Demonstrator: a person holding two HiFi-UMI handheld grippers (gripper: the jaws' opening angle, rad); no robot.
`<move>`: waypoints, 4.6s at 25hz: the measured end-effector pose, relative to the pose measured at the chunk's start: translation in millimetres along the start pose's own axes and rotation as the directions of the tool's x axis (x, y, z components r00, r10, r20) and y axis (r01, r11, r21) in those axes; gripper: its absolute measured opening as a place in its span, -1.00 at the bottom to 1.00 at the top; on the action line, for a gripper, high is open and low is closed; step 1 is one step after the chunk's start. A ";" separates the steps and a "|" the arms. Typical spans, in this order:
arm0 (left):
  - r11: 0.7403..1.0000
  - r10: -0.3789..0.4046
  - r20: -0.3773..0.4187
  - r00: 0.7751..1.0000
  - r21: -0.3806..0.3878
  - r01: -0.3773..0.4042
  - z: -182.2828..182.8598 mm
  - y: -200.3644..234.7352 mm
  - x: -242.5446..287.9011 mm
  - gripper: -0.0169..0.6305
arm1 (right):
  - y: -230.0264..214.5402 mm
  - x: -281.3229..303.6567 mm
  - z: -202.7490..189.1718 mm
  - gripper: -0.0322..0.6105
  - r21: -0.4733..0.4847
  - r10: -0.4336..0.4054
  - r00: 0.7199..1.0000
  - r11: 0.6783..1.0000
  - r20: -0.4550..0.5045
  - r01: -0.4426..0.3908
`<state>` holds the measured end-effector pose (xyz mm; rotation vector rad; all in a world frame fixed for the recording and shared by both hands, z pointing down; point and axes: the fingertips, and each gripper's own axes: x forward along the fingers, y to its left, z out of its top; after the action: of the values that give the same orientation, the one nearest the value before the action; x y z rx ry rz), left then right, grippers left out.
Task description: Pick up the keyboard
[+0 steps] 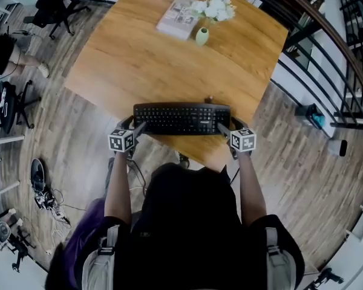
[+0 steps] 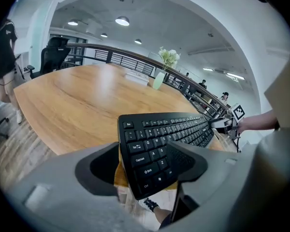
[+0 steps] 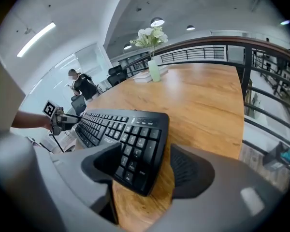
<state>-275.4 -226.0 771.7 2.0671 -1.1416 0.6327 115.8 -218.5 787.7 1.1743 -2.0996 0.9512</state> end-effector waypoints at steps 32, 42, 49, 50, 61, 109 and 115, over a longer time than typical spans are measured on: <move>0.990 -0.004 0.045 0.999 -0.142 0.011 -3.8 0.2 16.1 0.00 | 3.8 10.8 -9.4 0.07 0.233 0.075 0.996 0.969 0.047 -0.084; 0.988 0.010 0.134 0.991 -0.152 0.011 13.4 -11.9 -9.6 0.00 | 10.4 -16.3 20.6 -0.04 0.200 0.068 0.988 0.975 0.141 -0.096; 0.992 0.017 0.210 0.977 -0.128 0.010 37.5 -21.5 -36.2 0.00 | 22.8 -41.0 48.6 -0.04 0.154 0.085 0.973 0.981 0.213 -0.119; 0.992 0.019 0.222 0.975 -0.123 0.008 40.6 -23.5 -41.3 0.00 | 24.8 -45.3 52.6 -0.04 0.153 0.087 0.971 0.981 0.225 -0.123; 0.995 0.055 0.374 0.926 -0.097 -0.020 76.4 -36.5 -109.9 0.00 | 59.9 -89.8 116.3 -0.04 0.068 0.141 0.923 0.982 0.358 -0.176; 0.999 0.038 0.580 0.814 -0.039 -0.019 130.0 -78.4 -189.4 -0.11 | 81.5 -154.7 123.5 -0.11 0.018 0.202 0.874 0.972 0.441 -0.234; 0.999 0.030 0.576 0.817 -0.040 -0.009 129.8 -78.4 -187.0 -0.11 | 81.1 -155.5 119.8 -0.11 0.033 0.192 0.881 0.973 0.432 -0.229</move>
<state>-289.2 -194.8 533.4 2.2883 -1.4895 -0.0358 103.5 -207.5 576.0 1.3092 -2.6031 0.9497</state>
